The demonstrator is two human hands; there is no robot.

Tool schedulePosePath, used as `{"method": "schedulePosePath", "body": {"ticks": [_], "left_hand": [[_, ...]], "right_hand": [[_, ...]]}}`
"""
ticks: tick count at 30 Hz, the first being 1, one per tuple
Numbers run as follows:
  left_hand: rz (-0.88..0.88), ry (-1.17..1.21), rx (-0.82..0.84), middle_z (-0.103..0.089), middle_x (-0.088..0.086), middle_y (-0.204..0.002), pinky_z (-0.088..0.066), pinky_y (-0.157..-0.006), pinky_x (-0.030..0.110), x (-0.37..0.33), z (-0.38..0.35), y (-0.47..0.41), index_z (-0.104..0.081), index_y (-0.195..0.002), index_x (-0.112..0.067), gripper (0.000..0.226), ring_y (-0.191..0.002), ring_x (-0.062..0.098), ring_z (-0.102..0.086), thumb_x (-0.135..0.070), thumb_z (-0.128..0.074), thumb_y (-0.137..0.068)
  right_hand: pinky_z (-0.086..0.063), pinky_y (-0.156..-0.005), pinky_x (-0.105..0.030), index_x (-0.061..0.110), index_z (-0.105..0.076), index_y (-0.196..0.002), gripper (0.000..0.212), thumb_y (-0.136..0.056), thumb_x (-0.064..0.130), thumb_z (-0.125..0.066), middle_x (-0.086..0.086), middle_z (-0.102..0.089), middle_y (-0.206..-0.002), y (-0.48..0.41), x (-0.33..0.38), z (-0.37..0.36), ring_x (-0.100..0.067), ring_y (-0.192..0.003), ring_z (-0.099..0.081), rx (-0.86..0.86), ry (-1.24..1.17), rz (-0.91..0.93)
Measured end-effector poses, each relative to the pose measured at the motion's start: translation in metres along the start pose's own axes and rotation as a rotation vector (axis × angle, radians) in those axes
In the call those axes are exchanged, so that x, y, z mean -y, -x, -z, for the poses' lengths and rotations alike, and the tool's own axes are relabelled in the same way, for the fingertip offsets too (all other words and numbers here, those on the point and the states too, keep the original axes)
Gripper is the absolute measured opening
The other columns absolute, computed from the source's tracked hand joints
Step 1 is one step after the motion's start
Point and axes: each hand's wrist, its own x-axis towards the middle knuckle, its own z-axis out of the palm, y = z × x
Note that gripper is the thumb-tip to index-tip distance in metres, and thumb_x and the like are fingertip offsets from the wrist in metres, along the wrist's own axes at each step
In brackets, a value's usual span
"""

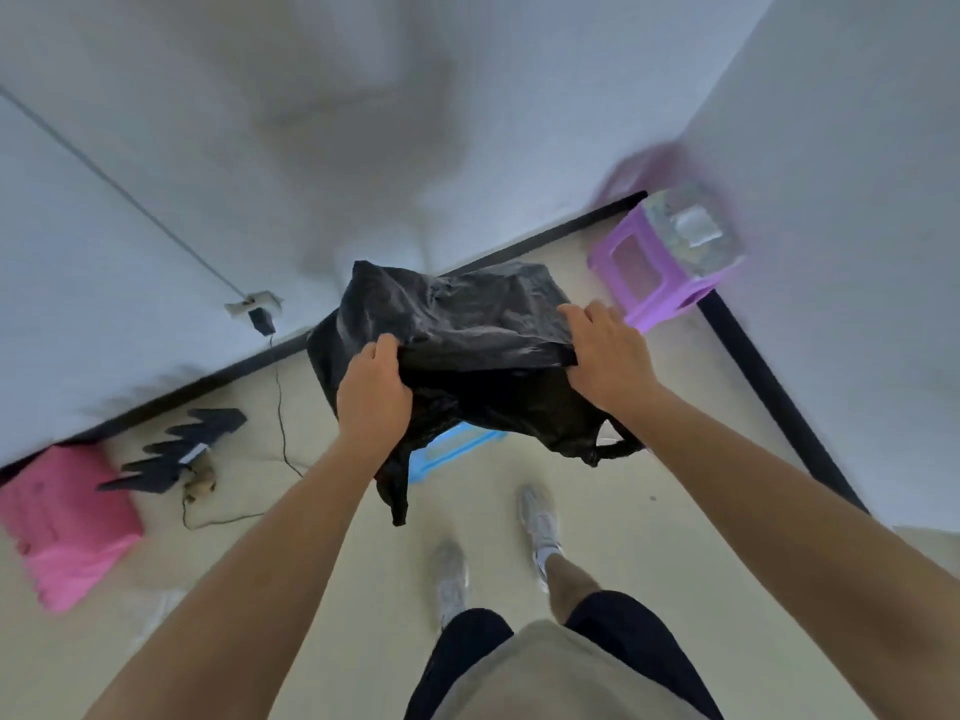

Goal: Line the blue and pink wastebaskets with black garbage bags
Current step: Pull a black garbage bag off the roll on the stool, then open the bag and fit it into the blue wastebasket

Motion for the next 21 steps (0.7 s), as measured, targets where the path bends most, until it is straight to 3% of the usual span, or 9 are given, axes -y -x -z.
{"method": "schedulePosePath", "body": {"ticks": [3,7,10,14,17,21], "left_hand": [[-0.175,-0.043,0.058,-0.054,0.012,-0.09,-0.037,-0.061,0.037,-0.035,0.019,0.01,-0.047,-0.101,-0.006,0.022,-0.079,0.028,-0.048,0.004,-0.048,-0.08],[-0.406,-0.095,0.077,-0.056,0.01,-0.092,-0.042,-0.058,0.039,-0.109,0.042,0.021,-0.049,-0.104,-0.007,0.023,-0.083,0.029,-0.053,0.0,-0.047,-0.083],[-0.625,-0.089,0.066,-0.06,0.011,-0.091,-0.044,-0.055,0.038,-0.182,0.05,0.039,-0.052,-0.103,-0.008,0.021,-0.082,0.031,-0.058,0.0,-0.048,-0.084],[-0.894,-0.024,0.06,-0.063,0.015,-0.1,-0.05,-0.062,0.042,-0.297,0.046,0.101,-0.054,-0.112,-0.004,0.029,-0.091,0.034,-0.062,0.001,-0.048,-0.084],[-1.074,0.011,0.08,-0.063,0.015,-0.097,-0.052,-0.062,0.043,-0.378,0.032,0.18,-0.054,-0.111,-0.004,0.026,-0.087,0.033,-0.062,0.0,-0.049,-0.086],[-1.286,0.083,0.119,-0.061,0.012,-0.087,-0.039,-0.054,0.034,-0.455,-0.005,0.321,-0.055,-0.101,-0.004,0.021,-0.076,0.031,-0.059,0.003,-0.051,-0.082]], "right_hand": [[-0.047,-0.072,-0.04,0.015,-0.04,-0.134,0.056,-0.082,0.011,-0.061,-0.014,-0.05,-0.119,0.058,-0.026,0.016,-0.036,-0.102,-0.056,0.094,-0.08,-0.295],[-0.045,-0.066,-0.034,0.014,-0.053,-0.114,0.033,-0.082,0.007,-0.051,-0.01,-0.061,-0.103,0.151,-0.075,0.043,-0.031,-0.09,-0.06,0.132,-0.204,-0.557],[-0.044,-0.061,-0.034,0.014,-0.052,-0.102,0.019,-0.084,0.008,-0.049,-0.008,-0.063,-0.093,0.224,-0.111,0.063,-0.03,-0.08,-0.06,-0.023,-0.222,-0.717],[-0.036,-0.053,-0.032,0.014,-0.047,-0.102,0.019,-0.086,0.005,-0.042,-0.005,-0.057,-0.078,0.343,-0.157,0.087,-0.025,-0.067,-0.051,-0.232,-0.344,-1.041],[-0.034,-0.052,-0.032,0.015,-0.044,-0.099,0.016,-0.087,0.008,-0.035,-0.003,-0.053,-0.072,0.453,-0.185,0.093,-0.024,-0.063,-0.05,-0.396,-0.438,-1.294],[-0.029,-0.049,-0.032,0.019,-0.041,-0.092,0.014,-0.088,0.015,-0.028,-0.002,-0.051,-0.069,0.621,-0.205,0.074,-0.022,-0.06,-0.049,-0.658,-0.495,-1.523]]}}
